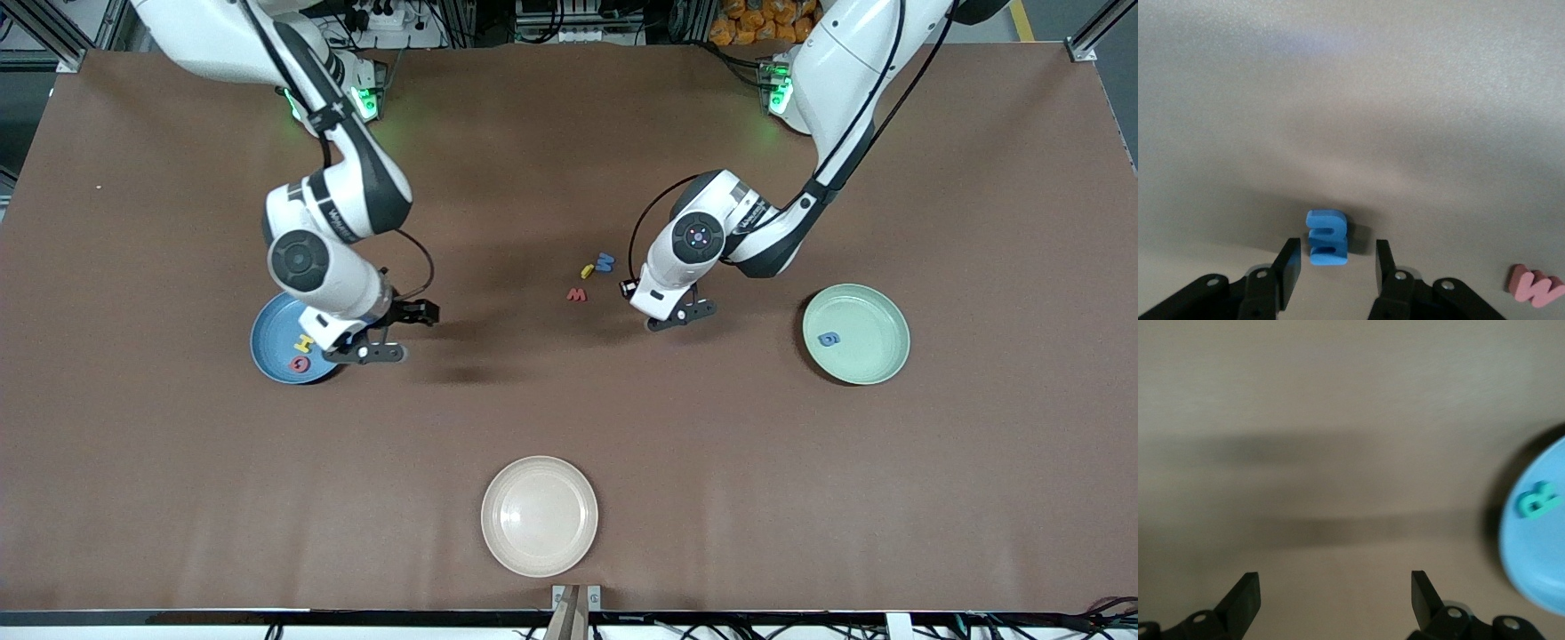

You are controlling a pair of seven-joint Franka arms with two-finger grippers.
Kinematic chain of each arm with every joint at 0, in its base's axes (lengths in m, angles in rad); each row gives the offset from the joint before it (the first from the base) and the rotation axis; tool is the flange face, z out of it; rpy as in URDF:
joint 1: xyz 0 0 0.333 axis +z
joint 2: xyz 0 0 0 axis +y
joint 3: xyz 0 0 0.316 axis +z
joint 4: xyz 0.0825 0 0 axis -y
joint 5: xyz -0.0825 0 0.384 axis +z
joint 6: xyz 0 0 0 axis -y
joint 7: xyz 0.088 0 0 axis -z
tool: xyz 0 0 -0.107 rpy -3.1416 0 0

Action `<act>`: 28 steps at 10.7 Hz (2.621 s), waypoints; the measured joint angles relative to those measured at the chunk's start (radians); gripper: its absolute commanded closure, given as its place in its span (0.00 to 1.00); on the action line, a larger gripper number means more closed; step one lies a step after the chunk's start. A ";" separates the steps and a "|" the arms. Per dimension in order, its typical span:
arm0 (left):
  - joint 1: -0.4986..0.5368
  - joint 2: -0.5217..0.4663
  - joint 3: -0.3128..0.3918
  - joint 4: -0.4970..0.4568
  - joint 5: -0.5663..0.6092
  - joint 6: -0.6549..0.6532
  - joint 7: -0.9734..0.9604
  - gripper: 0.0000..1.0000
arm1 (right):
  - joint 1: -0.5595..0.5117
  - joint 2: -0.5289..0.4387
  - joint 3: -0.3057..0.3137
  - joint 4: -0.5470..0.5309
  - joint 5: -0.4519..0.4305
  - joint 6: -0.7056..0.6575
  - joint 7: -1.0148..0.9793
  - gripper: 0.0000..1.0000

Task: Sort uppercase to blue plate, lowercase to green plate
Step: 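Grasp the blue m with the left gripper while the right gripper reaches letters, then place the blue m on the green plate with the left gripper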

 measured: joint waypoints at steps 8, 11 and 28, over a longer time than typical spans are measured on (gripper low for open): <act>-0.001 0.015 0.005 0.001 0.063 0.000 -0.001 0.71 | 0.071 0.018 0.097 0.001 0.000 0.086 0.272 0.00; -0.003 0.014 0.004 0.004 0.081 -0.001 -0.001 0.86 | 0.074 0.020 0.105 0.001 0.001 0.090 0.314 0.00; 0.568 -0.180 0.038 0.023 0.289 -0.409 1.003 1.00 | 0.202 0.058 0.149 0.036 -0.008 0.149 0.690 0.09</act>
